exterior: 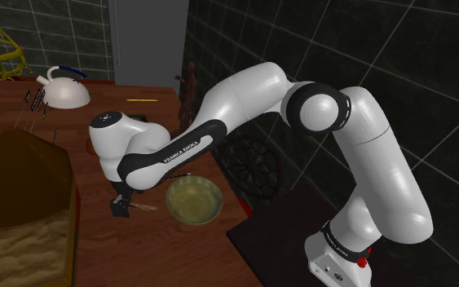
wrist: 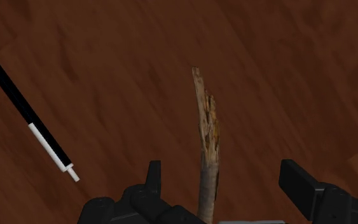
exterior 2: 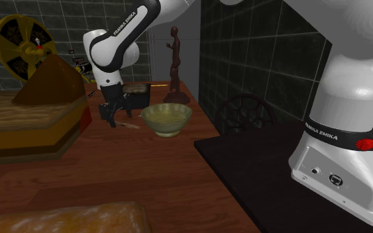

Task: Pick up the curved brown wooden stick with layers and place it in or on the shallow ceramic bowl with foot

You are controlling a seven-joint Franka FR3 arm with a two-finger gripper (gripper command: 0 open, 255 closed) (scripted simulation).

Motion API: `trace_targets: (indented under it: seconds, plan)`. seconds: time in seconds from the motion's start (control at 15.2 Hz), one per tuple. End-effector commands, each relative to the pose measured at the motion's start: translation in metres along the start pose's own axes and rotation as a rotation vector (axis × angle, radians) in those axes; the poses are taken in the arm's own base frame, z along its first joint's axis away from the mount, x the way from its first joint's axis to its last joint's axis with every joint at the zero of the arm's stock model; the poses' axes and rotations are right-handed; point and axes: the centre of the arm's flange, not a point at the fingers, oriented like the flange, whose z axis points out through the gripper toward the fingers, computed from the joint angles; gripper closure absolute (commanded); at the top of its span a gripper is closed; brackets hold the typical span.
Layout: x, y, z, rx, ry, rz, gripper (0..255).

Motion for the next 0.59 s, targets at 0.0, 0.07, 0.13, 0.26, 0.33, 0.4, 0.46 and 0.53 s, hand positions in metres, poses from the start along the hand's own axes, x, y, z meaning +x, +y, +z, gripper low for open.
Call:
trace_targets:
  seconds: [0.0,0.07,0.13,0.26,0.33,0.4,0.46,0.53]
  plan:
    - [0.0,0.0,0.0001,0.0,0.0,0.0,0]
    - [0.0,0.0,0.0,0.0,0.0,0.0,0]
    - [0.0,0.0,0.0,0.0,0.0,0.0,255]
    - [0.0,0.0,0.0,0.0,0.0,0.0,255]
    - [0.0,0.0,0.0,0.0,0.0,0.0,255]
    - [0.0,0.0,0.0,0.0,0.0,0.0,255]
    - [0.0,0.0,0.0001,0.0,0.0,0.0,255]
    - [0.0,-0.0001,0.0001,0.0,0.0,0.0,255]
